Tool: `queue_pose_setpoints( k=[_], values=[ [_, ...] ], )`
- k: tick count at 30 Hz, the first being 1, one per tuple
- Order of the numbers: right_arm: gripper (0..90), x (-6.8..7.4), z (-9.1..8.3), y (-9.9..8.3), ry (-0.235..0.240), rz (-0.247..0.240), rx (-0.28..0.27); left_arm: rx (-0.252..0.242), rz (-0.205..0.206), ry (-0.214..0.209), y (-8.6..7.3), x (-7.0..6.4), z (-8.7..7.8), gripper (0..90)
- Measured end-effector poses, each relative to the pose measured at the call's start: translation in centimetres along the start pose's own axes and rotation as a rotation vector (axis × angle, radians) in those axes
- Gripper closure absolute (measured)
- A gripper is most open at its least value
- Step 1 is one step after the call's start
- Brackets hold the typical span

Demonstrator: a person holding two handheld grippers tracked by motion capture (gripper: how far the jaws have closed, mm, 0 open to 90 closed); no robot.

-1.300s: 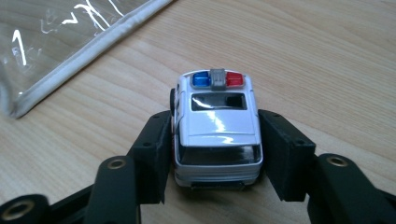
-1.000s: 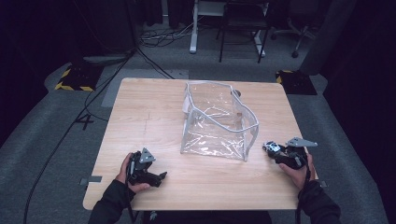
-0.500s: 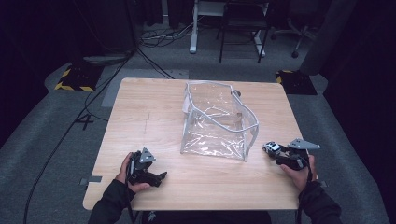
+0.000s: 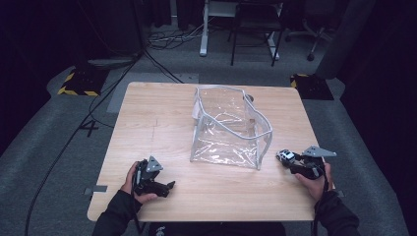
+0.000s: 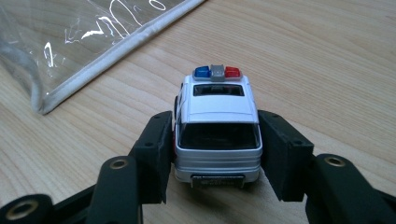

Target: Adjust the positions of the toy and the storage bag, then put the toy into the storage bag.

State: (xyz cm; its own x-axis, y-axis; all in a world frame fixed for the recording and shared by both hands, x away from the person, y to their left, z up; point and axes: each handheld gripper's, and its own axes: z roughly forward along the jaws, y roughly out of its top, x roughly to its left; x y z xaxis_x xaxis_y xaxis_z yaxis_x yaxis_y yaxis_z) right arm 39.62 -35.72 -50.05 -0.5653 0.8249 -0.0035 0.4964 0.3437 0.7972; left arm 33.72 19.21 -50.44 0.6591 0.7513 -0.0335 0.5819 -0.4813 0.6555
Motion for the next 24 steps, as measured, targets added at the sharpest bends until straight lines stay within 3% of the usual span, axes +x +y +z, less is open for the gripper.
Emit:
queue_pose_setpoints(
  k=[16, 20, 21, 24],
  values=[
    [48.3, -0.14, -0.05, -0.03, 0.004, 0.002, -0.004, 0.002, -0.001, 0.002, 0.0, 0.02, -0.05, 1.2],
    [48.4, -0.39, -0.31, 0.02, 0.013, 0.018, -0.024, 0.004, 0.001, -0.002, 0.0, 0.04, -0.05, 1.2],
    [48.4, -0.31, -0.33, 0.07, 0.016, 0.043, -0.038, 0.004, -0.002, -0.004, 0.0, 0.02, -0.05, 1.2],
    [48.3, -0.55, -0.56, 0.19, 0.027, 0.038, -0.034, 0.004, 0.0, -0.003, 0.0, 0.03, -0.05, 1.2]
  ],
)
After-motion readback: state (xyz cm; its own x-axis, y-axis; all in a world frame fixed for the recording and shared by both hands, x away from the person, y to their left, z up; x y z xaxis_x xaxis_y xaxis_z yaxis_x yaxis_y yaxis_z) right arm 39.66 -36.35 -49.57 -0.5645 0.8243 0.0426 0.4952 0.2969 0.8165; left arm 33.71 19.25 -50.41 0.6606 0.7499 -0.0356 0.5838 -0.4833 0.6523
